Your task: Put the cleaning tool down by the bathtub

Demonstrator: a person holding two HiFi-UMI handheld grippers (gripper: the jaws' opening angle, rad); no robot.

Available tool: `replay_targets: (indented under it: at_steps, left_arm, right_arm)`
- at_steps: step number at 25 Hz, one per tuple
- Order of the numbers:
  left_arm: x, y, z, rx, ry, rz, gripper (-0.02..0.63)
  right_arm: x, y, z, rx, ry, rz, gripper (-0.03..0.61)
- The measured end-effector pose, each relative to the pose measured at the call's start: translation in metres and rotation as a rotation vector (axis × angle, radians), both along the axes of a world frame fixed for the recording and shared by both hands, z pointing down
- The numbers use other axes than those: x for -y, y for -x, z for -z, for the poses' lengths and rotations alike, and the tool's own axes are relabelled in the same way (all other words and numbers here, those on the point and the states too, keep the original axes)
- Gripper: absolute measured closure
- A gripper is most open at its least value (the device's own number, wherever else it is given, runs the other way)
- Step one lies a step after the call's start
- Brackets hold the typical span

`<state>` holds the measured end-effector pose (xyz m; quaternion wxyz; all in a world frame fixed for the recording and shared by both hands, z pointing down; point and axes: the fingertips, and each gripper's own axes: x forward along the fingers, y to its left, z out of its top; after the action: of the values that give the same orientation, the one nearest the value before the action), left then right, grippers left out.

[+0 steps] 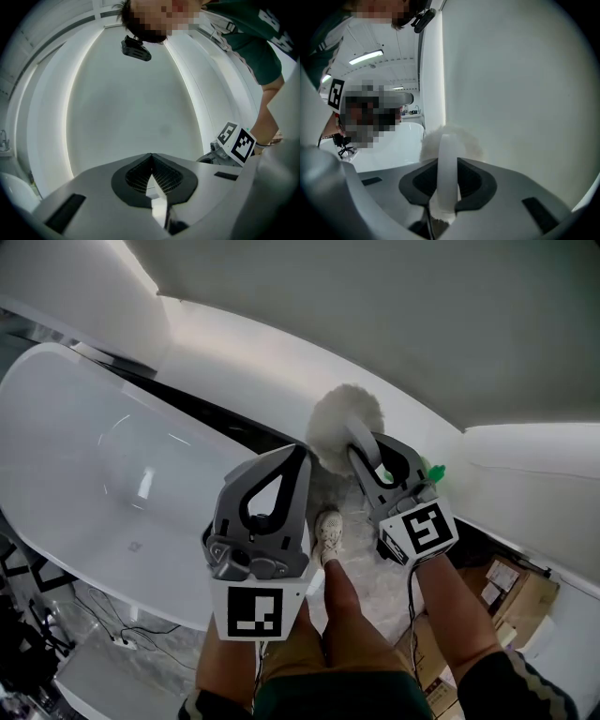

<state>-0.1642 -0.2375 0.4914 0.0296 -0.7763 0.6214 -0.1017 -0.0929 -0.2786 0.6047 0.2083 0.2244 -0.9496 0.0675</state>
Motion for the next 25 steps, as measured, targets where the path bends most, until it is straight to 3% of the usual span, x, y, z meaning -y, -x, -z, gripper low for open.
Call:
replay_targets:
  at_steps: [6,25]
  left_arm:
    - [0.002,-0.01,-0.003,0.003,-0.011,0.011,0.604]
    - [0.037,0.025,-0.032,-0.024,0.006,0.111,0.604]
  right_arm:
    - [0.007,-0.005,-0.024,-0.016,0.022,-0.014,0.486]
    - [0.054,0.017,-0.087,-0.079,0.076,-0.029,0.486]
